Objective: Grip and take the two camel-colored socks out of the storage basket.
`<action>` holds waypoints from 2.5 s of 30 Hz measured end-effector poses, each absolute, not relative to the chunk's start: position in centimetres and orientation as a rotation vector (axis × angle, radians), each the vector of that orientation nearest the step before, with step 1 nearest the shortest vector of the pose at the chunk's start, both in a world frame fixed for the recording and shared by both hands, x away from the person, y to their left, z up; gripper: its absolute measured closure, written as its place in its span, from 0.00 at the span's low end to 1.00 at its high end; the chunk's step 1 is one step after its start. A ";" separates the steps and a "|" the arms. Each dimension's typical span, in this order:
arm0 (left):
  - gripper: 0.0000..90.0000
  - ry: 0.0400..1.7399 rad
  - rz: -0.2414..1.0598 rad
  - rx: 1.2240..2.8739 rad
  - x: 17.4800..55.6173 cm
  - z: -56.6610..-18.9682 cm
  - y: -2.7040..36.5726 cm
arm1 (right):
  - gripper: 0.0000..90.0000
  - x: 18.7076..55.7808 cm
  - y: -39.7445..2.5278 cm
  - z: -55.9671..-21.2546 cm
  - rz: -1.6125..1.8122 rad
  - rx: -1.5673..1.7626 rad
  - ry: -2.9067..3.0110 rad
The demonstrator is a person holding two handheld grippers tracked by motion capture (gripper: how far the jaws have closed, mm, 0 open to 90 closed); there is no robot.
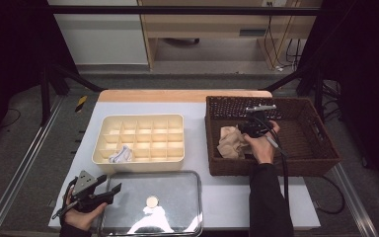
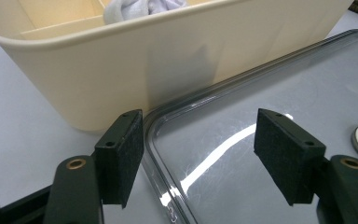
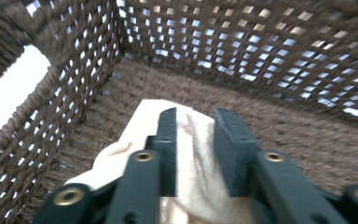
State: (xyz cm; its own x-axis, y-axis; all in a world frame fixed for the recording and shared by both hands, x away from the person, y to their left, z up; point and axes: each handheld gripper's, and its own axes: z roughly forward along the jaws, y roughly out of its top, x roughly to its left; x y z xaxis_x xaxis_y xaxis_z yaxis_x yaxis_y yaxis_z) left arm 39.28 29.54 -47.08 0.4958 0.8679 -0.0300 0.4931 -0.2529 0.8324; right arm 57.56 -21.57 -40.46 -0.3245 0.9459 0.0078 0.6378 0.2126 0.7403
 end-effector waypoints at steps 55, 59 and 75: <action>0.36 1.136 0.560 1.904 39.3 -47.0 29.5 | 0.98 49.2 -21.3 -29.9 1.251 1.197 1.876; 0.35 1.139 0.559 1.905 39.3 -47.1 29.4 | 0.98 47.8 -20.5 -29.4 1.298 1.152 1.897; 0.38 1.153 0.601 1.892 39.2 -47.1 29.3 | 0.98 42.5 -16.0 -28.4 1.467 0.930 2.032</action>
